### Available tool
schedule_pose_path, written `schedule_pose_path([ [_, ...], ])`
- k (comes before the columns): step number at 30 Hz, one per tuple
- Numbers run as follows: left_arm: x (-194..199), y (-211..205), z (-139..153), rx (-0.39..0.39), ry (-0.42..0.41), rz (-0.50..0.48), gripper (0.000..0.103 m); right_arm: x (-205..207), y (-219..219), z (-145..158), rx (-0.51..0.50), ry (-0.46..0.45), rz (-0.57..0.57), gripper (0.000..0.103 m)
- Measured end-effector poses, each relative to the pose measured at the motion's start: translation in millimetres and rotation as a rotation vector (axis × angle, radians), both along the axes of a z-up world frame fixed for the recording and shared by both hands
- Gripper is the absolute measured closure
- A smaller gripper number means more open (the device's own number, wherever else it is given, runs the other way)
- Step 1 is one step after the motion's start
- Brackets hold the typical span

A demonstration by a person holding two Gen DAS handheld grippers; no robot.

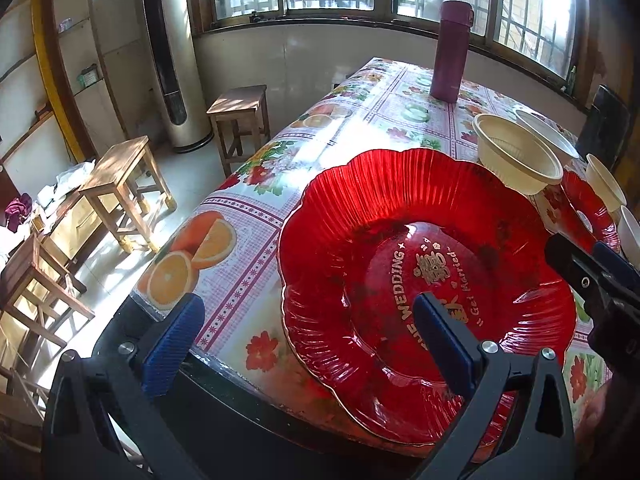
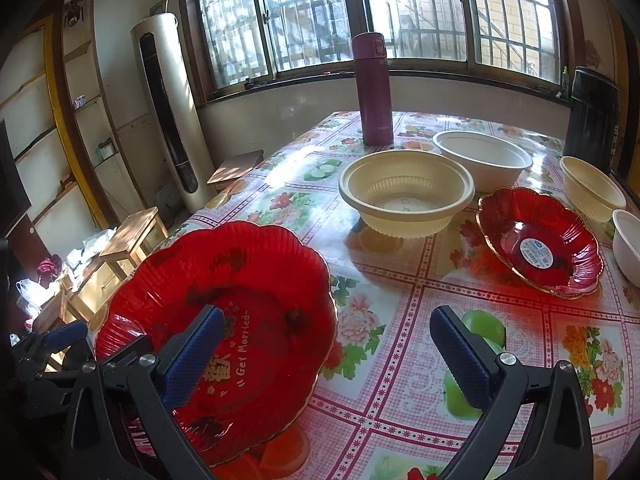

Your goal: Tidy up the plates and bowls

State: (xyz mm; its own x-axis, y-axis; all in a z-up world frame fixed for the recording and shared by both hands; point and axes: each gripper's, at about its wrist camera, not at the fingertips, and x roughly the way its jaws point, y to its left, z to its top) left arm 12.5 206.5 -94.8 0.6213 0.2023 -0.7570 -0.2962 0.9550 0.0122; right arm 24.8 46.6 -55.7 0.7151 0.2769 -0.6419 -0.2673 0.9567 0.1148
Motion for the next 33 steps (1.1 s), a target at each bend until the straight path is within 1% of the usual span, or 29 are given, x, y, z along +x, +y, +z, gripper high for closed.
schedule_pose_path([
  [4,4,1,-6,-0.014,0.017,-0.004,0.0,5,2,-5,-0.011,0.022,-0.008,0.001],
  [6,8,1,-11,-0.035,0.034,-0.007,0.0,6,2,-6,-0.015,0.032,-0.012,0.002],
  [10,12,3,-19,-0.068,0.061,-0.021,0.0,9,4,-9,-0.02,0.06,-0.017,0.008],
  [13,16,-1,-22,-0.067,0.079,-0.038,0.0,14,2,-13,-0.003,0.091,-0.021,0.018],
  [15,18,-4,-23,-0.064,0.084,-0.049,0.0,19,1,-18,0.019,0.129,-0.015,0.036],
  [16,19,-5,-23,-0.061,0.084,-0.054,0.0,22,2,-21,0.022,0.154,-0.014,0.04],
  [17,19,-6,-23,-0.062,0.083,-0.061,0.001,25,2,-24,0.027,0.18,-0.012,0.05],
  [18,20,-6,-22,-0.063,0.082,-0.069,0.006,28,2,-28,0.04,0.205,-0.008,0.061],
  [19,21,-7,-22,-0.061,0.081,-0.076,0.01,30,1,-31,0.062,0.226,0.0,0.068],
  [20,21,-8,-22,-0.057,0.08,-0.082,0.012,31,-1,-31,0.099,0.233,0.01,0.077],
  [21,22,-9,-22,-0.054,0.079,-0.088,0.017,31,-2,-32,0.122,0.234,0.018,0.085],
  [22,23,-10,-21,-0.055,0.072,-0.098,0.024,31,-1,-32,0.124,0.233,0.024,0.087],
  [23,22,-10,-20,-0.06,0.064,-0.108,0.029,30,1,-31,0.121,0.23,0.027,0.09],
  [24,22,-10,-19,-0.066,0.059,-0.118,0.04,30,2,-31,0.117,0.227,0.029,0.091],
  [25,22,-11,-19,-0.066,0.057,-0.121,0.042,30,2,-31,0.117,0.226,0.027,0.091],
  [26,23,-10,-19,-0.066,0.054,-0.121,0.043,30,1,-31,0.126,0.229,0.027,0.091],
  [28,22,-8,-19,-0.056,0.04,-0.119,0.05,32,-1,-30,0.146,0.232,0.024,0.092],
  [30,22,-4,-19,-0.068,0.037,-0.104,0.054,31,-1,-28,0.148,0.222,0.029,0.092],
  [31,22,-3,-18,-0.073,0.034,-0.098,0.054,30,0,-26,0.145,0.207,0.036,0.092],
  [33,22,-1,-16,-0.055,0.029,-0.091,0.054,29,5,-22,0.128,0.18,0.052,0.092],
])
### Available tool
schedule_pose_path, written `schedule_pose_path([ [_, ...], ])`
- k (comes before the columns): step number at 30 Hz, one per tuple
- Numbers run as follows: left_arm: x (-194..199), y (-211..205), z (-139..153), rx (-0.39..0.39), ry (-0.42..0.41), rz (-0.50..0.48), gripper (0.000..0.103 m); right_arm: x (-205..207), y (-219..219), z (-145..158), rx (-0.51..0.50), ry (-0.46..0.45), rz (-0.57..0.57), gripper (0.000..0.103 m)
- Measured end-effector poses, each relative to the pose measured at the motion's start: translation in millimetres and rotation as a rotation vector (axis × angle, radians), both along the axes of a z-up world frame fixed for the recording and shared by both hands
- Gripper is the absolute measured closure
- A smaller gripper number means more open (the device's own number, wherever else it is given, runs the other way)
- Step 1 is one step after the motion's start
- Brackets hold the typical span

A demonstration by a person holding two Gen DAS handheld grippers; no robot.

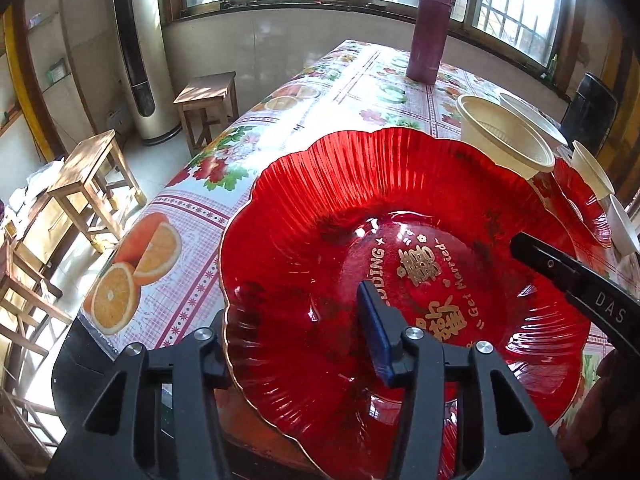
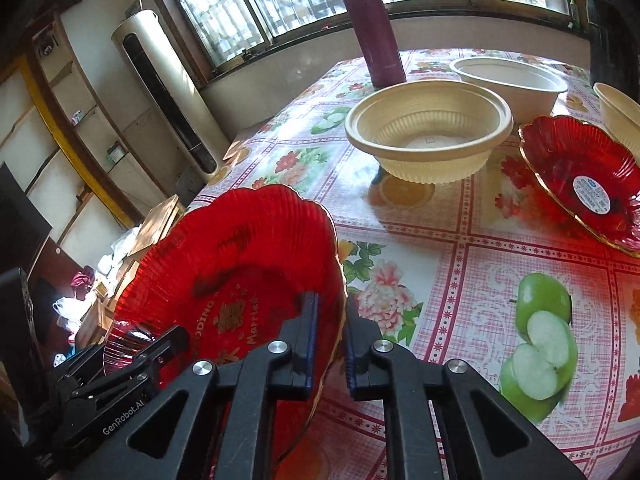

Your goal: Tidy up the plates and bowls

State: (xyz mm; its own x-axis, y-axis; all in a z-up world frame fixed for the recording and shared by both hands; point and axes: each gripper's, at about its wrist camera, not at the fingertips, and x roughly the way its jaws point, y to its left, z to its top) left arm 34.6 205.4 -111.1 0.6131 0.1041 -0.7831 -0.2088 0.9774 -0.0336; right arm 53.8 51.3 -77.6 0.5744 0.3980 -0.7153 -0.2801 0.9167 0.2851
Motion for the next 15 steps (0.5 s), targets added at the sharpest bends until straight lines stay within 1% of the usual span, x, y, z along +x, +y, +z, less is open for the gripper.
schedule_pose_path([
  [2,1,2,1,0.006,0.006,0.016,0.054,1,6,1,-0.008,-0.007,0.016,0.092],
  [5,1,9,1,0.012,0.013,0.042,0.054,4,14,-1,-0.002,0.009,0.044,0.091],
  [6,1,11,0,0.016,0.017,0.051,0.053,6,17,-3,-0.002,0.017,0.059,0.088],
  [7,1,13,-2,0.01,0.023,0.061,0.053,7,20,-5,-0.015,0.031,0.067,0.088],
  [9,-1,13,-2,0.005,0.025,0.058,0.049,9,22,-10,-0.016,0.068,0.082,0.086],
  [11,-5,7,-3,0.036,0.033,0.049,0.04,8,21,-9,-0.022,0.079,0.085,0.084],
  [12,-7,5,-3,0.056,0.034,0.049,0.035,7,19,-7,-0.02,0.071,0.083,0.077],
  [13,-11,2,-2,0.075,0.024,0.049,0.034,4,16,-3,-0.009,0.056,0.083,0.072],
  [15,-25,1,5,0.121,-0.027,0.06,0.034,-5,6,5,0.016,0.007,0.078,0.05],
])
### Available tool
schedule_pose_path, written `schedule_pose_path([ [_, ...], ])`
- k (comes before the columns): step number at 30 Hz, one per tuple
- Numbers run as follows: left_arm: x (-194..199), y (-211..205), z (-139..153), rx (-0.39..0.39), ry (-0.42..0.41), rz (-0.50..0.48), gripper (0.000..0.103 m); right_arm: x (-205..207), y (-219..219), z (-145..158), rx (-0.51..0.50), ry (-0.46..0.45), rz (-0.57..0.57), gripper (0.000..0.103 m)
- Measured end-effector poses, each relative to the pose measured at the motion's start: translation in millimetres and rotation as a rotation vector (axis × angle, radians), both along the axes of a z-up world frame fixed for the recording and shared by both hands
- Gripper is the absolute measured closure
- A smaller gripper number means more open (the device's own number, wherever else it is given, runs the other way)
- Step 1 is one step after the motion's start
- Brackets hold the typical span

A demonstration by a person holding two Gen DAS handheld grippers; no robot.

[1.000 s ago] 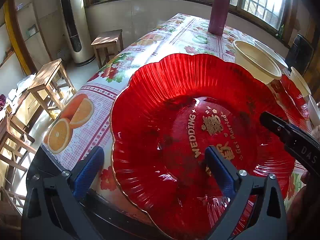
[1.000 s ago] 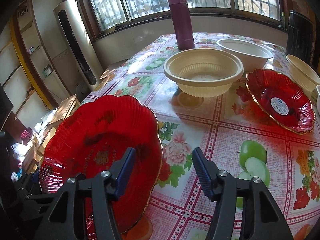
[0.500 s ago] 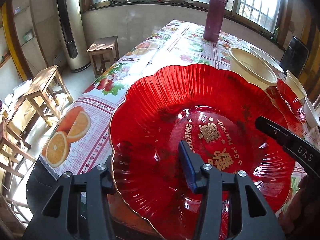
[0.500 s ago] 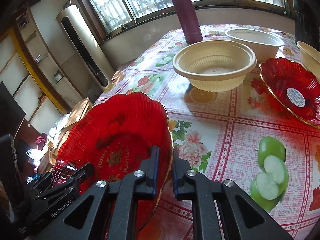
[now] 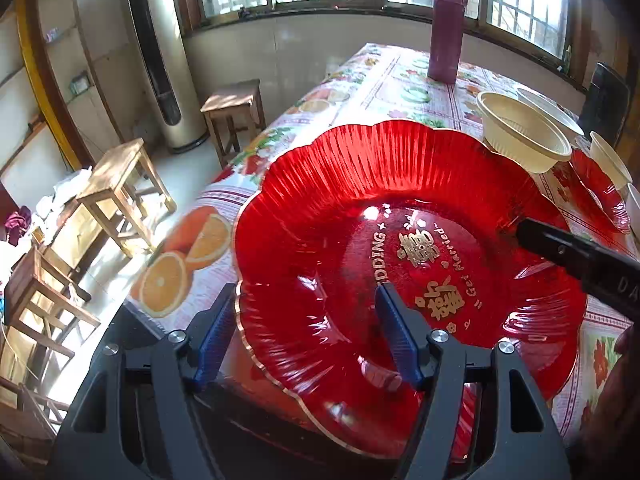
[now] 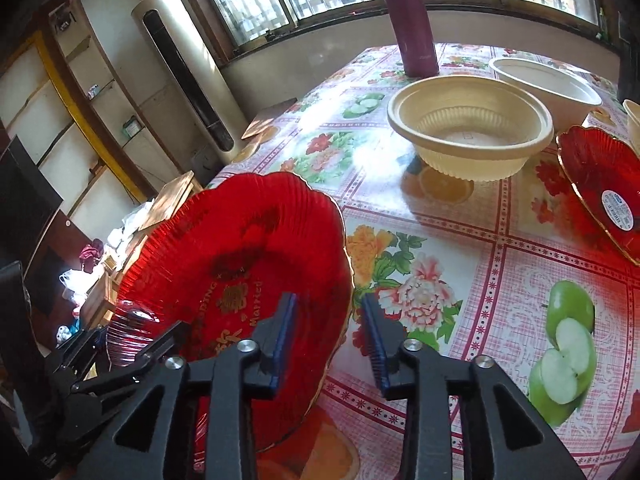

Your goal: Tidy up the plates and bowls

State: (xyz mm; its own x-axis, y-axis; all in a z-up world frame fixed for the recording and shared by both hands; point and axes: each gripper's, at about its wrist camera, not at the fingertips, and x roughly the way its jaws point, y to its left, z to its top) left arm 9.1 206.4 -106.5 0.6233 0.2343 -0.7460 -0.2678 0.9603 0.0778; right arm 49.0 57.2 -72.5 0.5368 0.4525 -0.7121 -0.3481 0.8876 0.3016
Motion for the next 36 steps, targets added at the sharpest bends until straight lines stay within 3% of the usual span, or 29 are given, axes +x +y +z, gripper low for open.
schedule_pose_path([
  [2,-18,1,9,0.057,-0.071,0.019,0.033,-11,-13,9,0.015,-0.054,-0.015,0.04],
  [4,-36,2,18,0.117,-0.141,0.048,0.022,-23,-29,17,0.039,-0.098,-0.032,0.037],
  [7,-62,4,34,0.195,-0.256,0.095,0.021,-40,-58,26,0.061,-0.156,-0.068,0.031],
  [10,-80,-2,57,0.204,-0.362,0.072,0.018,-56,-94,34,0.066,-0.201,-0.133,0.027],
  [12,-78,-15,71,0.173,-0.383,0.007,0.016,-64,-122,40,0.08,-0.222,-0.188,0.026],
  [17,-50,-69,89,0.008,-0.333,-0.21,0.016,-69,-197,52,0.211,-0.205,-0.329,0.022],
  [22,-1,-135,85,-0.119,-0.176,-0.384,0.016,-65,-252,58,0.273,-0.179,-0.415,0.019],
  [29,50,-198,78,-0.154,-0.072,-0.452,0.016,-40,-290,52,0.312,-0.127,-0.42,0.019],
  [36,94,-215,57,-0.23,0.044,-0.421,0.016,11,-312,31,0.401,-0.029,-0.416,0.019],
])
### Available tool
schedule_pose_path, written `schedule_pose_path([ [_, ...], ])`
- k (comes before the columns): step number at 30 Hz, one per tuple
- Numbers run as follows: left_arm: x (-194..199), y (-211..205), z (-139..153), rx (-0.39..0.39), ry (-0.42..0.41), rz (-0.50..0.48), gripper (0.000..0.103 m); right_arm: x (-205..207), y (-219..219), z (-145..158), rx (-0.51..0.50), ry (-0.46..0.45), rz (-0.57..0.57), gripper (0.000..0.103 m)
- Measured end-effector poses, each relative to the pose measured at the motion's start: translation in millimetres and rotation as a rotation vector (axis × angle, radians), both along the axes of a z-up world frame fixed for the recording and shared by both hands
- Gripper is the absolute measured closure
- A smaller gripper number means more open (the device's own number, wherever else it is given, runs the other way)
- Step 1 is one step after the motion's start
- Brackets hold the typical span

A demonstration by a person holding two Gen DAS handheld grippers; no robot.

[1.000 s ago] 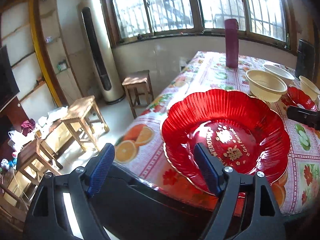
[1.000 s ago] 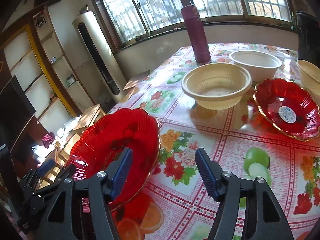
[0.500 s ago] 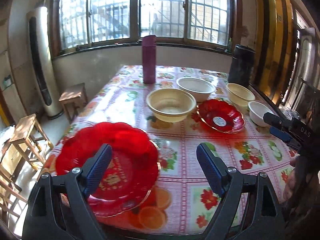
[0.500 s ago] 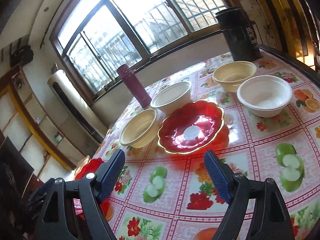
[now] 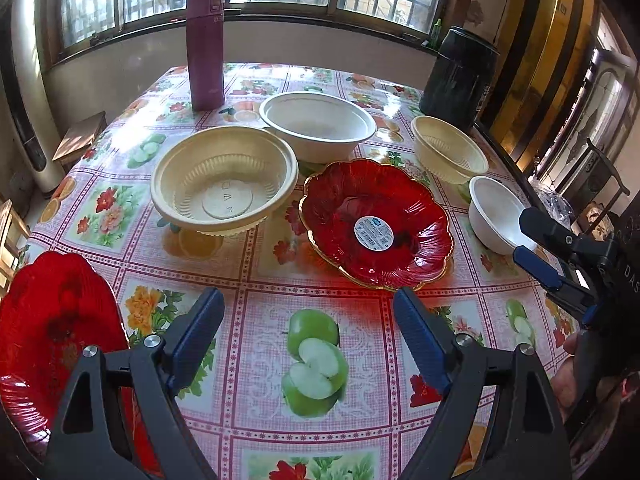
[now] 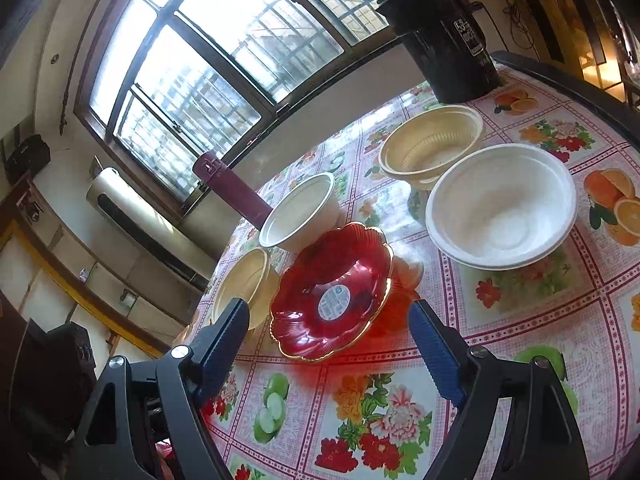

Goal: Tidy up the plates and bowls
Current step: 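Move the left gripper to the small labeled red plate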

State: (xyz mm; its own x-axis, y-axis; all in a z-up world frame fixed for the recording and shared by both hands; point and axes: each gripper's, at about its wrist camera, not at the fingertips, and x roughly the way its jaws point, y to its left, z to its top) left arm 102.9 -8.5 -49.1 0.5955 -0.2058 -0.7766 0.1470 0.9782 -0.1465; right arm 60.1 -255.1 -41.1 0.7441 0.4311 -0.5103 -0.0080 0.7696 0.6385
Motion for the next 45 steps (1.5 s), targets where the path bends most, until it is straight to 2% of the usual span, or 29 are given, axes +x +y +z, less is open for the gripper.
schedule_pose_path([
  [8,44,-5,-18,-0.064,0.106,0.053,0.016,60,-15,-34,0.156,0.103,0.035,0.02],
  [11,59,-6,-22,-0.087,0.14,0.072,0.016,73,-17,-43,0.183,0.124,0.04,0.02],
  [18,84,-5,-38,-0.148,0.236,0.089,0.016,78,-14,-50,0.127,0.134,0.031,0.02],
  [29,94,-8,-47,-0.15,0.269,0.104,0.016,78,-4,-52,0.076,0.165,0.027,0.022],
  [35,98,3,-43,-0.214,0.278,0.117,0.016,80,-2,-55,0.076,0.177,0.032,0.022],
  [40,102,-4,-43,-0.25,0.305,0.092,0.017,81,0,-58,0.075,0.186,0.04,0.027],
  [44,105,-11,-43,-0.273,0.31,0.07,0.027,80,-3,-59,0.084,0.189,0.025,0.031],
  [45,105,-12,-44,-0.272,0.311,0.064,0.033,80,-4,-59,0.083,0.19,0.024,0.033],
])
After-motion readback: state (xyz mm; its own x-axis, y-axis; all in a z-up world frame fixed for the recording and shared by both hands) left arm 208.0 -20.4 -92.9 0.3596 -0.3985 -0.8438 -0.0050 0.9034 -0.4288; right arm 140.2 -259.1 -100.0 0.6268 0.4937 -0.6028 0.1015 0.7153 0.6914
